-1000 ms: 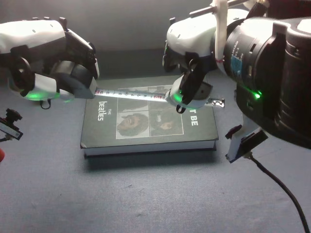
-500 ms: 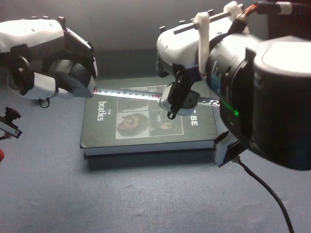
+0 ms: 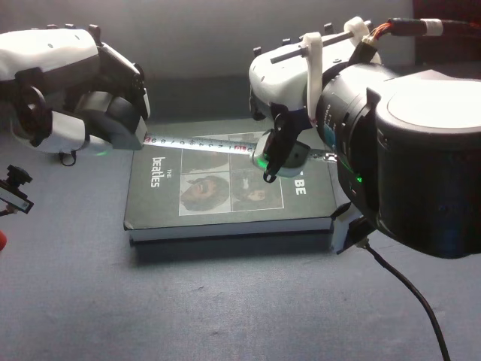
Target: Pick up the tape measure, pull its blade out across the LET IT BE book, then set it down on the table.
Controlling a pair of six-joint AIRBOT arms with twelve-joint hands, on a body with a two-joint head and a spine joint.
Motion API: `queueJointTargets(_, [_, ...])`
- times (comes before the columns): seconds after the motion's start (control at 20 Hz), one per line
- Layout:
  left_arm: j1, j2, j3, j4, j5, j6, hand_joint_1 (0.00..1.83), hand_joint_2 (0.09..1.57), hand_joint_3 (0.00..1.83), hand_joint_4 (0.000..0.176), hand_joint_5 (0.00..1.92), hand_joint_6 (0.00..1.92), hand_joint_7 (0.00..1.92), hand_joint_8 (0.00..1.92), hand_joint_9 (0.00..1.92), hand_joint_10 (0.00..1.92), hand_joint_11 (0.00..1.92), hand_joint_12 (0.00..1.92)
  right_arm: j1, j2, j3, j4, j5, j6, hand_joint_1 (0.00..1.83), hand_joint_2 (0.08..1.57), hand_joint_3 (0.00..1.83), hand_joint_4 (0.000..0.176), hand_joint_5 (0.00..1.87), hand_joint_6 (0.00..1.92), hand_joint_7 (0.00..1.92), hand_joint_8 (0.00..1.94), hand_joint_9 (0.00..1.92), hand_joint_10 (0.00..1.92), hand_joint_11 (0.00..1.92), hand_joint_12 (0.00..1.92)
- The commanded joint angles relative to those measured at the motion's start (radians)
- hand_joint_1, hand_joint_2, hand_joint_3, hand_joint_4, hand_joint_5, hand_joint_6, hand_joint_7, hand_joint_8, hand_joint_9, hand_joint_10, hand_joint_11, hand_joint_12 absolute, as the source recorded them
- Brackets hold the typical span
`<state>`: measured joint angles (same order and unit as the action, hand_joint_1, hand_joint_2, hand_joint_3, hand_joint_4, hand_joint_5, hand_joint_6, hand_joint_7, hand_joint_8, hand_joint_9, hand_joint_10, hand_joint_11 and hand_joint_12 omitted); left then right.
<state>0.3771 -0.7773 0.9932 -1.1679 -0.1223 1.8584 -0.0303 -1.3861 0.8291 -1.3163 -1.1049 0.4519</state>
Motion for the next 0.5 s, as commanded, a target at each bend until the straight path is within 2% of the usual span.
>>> queueJointTargets(0.0, [-0.015,-0.004,0.004,0.004,-0.062,-0.001,1.37,1.16,0.00,0.000,0.84,0.93,0.85,1.23,0.88,1.36,0.90,1.16,0.003,0.002,0.005,-0.095,0.000,0.005,0.90,1.19,0.00,0.000,0.64,0.01,0.79,0.02,0.76,0.03,0.26,1.02])
queueJointTargets(0.45, [-0.015,-0.004,0.003,0.004,-0.068,0.001,1.37,1.16,0.00,0.000,0.85,0.94,0.84,1.22,0.89,1.35,0.88,1.20,-0.018,0.003,0.008,-0.127,0.001,0.008,0.90,1.19,0.00,0.000,0.63,0.00,0.77,0.01,0.74,0.02,0.27,1.02])
